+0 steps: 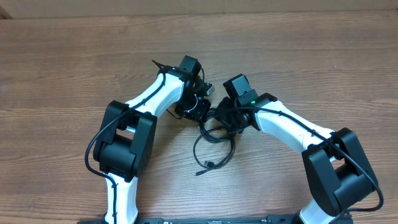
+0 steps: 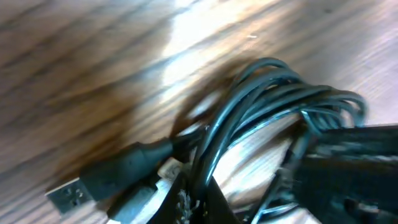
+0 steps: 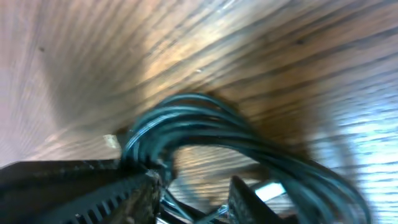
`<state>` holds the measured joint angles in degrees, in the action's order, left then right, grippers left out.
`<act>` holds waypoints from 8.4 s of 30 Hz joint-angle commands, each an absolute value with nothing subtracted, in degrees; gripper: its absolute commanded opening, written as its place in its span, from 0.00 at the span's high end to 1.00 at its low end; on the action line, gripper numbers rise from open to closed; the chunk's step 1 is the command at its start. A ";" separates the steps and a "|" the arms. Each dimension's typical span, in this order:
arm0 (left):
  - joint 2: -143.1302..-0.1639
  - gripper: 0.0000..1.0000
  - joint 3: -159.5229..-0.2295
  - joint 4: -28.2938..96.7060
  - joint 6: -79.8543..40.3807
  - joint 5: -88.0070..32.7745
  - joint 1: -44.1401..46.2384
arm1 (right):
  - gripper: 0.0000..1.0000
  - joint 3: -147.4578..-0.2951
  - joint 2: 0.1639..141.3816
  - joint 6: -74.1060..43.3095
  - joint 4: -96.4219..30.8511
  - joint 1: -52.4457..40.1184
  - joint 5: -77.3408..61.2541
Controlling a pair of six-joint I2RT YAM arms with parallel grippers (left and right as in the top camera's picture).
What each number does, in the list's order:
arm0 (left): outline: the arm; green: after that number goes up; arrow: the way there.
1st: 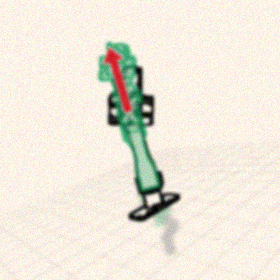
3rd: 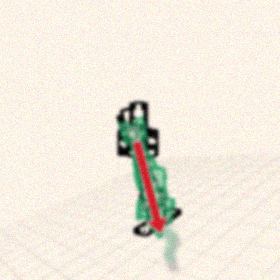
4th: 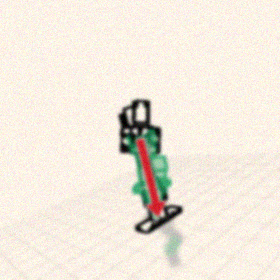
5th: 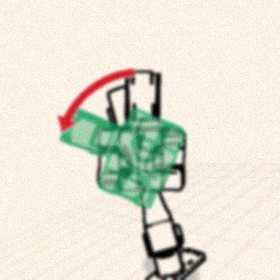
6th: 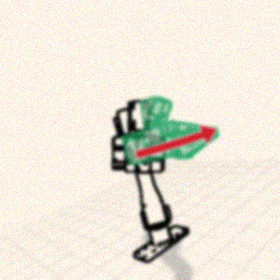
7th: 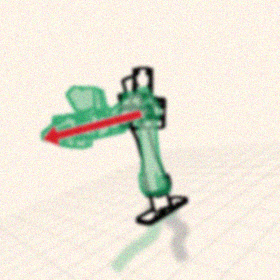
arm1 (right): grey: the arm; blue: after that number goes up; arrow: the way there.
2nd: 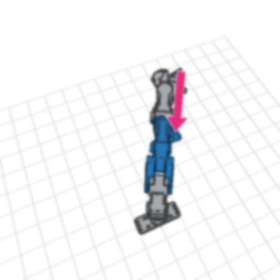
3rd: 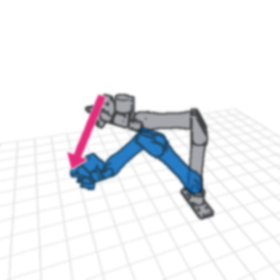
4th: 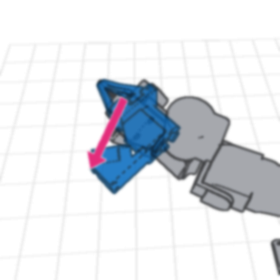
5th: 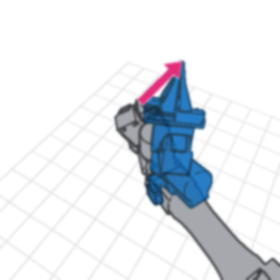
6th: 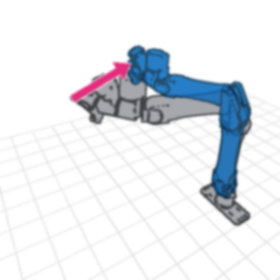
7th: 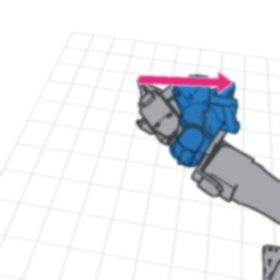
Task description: Untangle cables
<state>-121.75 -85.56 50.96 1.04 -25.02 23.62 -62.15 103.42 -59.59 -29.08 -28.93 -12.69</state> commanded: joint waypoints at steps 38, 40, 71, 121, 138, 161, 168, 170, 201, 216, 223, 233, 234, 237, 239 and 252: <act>-122.02 0.96 -89.45 54.15 16.71 -45.47 18.37 | 0.62 -61.93 102.45 -55.16 -27.33 -21.98 -29.17; -122.02 0.96 -89.45 54.13 16.71 -45.50 18.39 | 0.62 -61.93 102.45 -55.24 -27.33 -21.87 -28.49; -122.04 0.96 -89.43 53.95 16.27 -46.15 18.44 | 0.64 -61.84 102.80 -75.64 -21.08 -32.64 4.08; -122.04 0.96 -89.41 53.98 16.32 -45.87 18.44 | 0.56 -59.13 109.08 -80.84 -10.22 -34.76 11.99; -122.04 0.96 -89.41 53.47 13.80 -35.75 18.39 | 0.96 -59.16 109.16 -69.43 -6.96 -30.70 -5.41; -122.04 0.96 -89.41 53.10 12.62 -30.00 18.39 | 0.96 -59.16 108.29 -45.04 -7.05 -15.16 -52.01; -122.04 0.96 -89.41 53.10 12.64 -29.78 18.39 | 0.96 -59.16 108.29 -44.86 -7.35 -11.27 -57.17; -122.04 0.96 -89.41 53.10 12.64 -29.76 18.39 | 0.96 -59.16 108.29 -44.86 -7.35 -11.11 -57.12; -122.04 0.95 -89.41 53.08 12.67 -29.36 18.41 | 0.96 -59.16 108.31 -61.54 -9.87 -1.10 -41.08; -122.04 0.95 -89.41 53.04 12.67 -29.36 18.41 | 0.96 -59.16 108.31 -61.47 -21.41 -1.10 -20.51; -122.04 0.95 -89.41 52.99 12.67 -29.36 18.41 | 0.94 -59.16 108.31 -61.01 -30.06 -1.10 -13.02; -122.04 0.92 -89.41 52.84 12.67 -29.39 18.46 | 0.86 -59.70 108.31 -46.87 -37.67 -1.10 -15.40; -122.04 0.91 -89.41 52.84 12.67 -29.39 18.46 | 0.85 -60.38 108.29 -45.01 -38.04 -1.10 -16.91; -122.04 0.87 -89.41 52.84 12.67 -29.43 18.48 | 0.85 -63.05 108.27 -39.11 -38.85 -1.10 -21.93; -122.04 0.82 -89.41 52.84 12.67 -29.63 18.59 | 0.85 -64.42 108.27 -37.87 -39.35 -1.21 -24.86; -122.04 0.25 -89.41 51.88 12.86 -30.06 19.57 | 0.96 -64.79 108.29 -35.48 -41.41 -5.26 -26.65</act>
<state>-121.86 -88.55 52.42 12.34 -29.69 19.44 -63.70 107.79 -36.80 -41.54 -3.77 -26.72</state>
